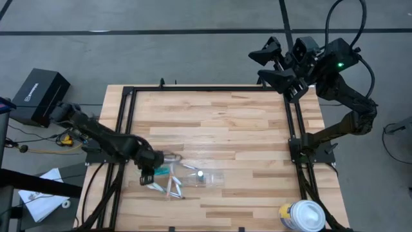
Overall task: Pick & Place toothbrushing station
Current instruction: Put the blue mouthwash into the transparent organizer
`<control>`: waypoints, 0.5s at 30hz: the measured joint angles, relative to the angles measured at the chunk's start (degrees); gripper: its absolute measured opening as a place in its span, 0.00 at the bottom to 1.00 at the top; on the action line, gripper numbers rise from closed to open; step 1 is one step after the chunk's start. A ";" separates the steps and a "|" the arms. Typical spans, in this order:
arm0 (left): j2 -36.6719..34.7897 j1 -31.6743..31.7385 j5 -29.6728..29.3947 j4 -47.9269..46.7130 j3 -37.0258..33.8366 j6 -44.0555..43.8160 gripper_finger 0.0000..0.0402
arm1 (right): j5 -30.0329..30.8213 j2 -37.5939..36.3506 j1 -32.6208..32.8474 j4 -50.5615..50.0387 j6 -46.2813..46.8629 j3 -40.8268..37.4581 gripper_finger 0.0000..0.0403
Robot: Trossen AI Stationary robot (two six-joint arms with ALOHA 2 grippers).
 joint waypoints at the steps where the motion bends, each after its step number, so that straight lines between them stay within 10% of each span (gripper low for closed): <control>1: -1.99 1.28 -0.03 0.09 0.50 -2.04 0.20 | 0.00 0.01 -0.18 -0.72 0.00 0.00 0.68; 15: -11.19 19.85 17.34 11.77 6.16 -20.47 0.20 | -5.61 -0.03 -3.82 -11.38 0.17 0.00 0.68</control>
